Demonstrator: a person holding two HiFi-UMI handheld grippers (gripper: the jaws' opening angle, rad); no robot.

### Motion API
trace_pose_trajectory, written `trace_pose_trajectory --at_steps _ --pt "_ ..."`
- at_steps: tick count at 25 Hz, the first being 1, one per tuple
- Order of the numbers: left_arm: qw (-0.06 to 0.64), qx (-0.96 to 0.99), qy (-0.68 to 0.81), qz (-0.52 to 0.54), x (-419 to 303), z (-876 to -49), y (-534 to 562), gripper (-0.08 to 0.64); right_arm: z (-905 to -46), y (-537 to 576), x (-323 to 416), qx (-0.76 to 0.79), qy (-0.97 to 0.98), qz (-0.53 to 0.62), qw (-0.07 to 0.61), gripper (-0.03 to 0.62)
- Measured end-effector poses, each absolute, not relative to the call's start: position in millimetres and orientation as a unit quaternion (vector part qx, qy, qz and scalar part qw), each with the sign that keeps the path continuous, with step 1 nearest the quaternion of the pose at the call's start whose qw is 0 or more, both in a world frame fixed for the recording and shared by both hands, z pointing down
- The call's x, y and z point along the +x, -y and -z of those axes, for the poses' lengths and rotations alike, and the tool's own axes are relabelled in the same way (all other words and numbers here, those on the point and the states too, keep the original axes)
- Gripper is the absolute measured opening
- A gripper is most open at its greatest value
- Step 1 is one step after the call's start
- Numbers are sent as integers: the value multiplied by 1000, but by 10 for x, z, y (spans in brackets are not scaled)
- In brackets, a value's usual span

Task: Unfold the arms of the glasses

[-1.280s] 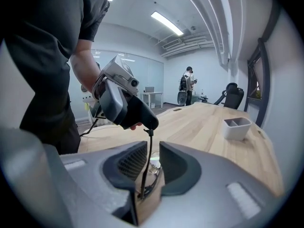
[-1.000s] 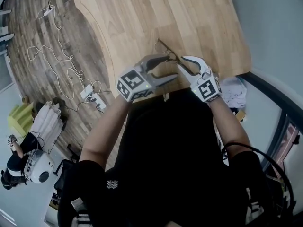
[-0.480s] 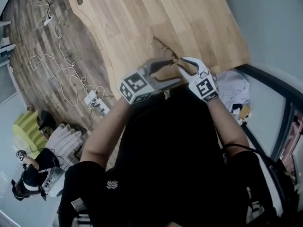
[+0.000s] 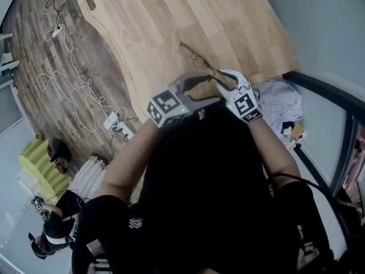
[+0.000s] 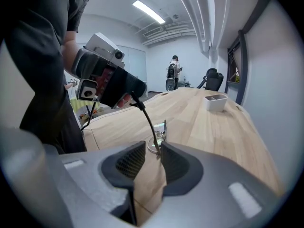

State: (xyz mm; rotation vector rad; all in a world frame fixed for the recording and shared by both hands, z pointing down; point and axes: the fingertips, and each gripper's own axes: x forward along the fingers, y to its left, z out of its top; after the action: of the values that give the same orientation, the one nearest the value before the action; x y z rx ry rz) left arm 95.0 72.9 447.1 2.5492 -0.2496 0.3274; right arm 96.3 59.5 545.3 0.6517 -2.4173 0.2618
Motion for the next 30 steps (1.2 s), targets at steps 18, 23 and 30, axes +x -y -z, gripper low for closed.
trace_pose_trajectory --at_steps 18,23,30 --pt "275 940 169 -111 622 -4393 -398 287 -5537 -329 1017 231 915 -100 315 92" --pt "280 932 200 -115 458 -4437 -318 287 -5561 -68 1120 234 913 -92 323 92" --pt "286 925 223 -117 407 -4490 -241 287 -5576 549 1235 248 907 -71 332 92"
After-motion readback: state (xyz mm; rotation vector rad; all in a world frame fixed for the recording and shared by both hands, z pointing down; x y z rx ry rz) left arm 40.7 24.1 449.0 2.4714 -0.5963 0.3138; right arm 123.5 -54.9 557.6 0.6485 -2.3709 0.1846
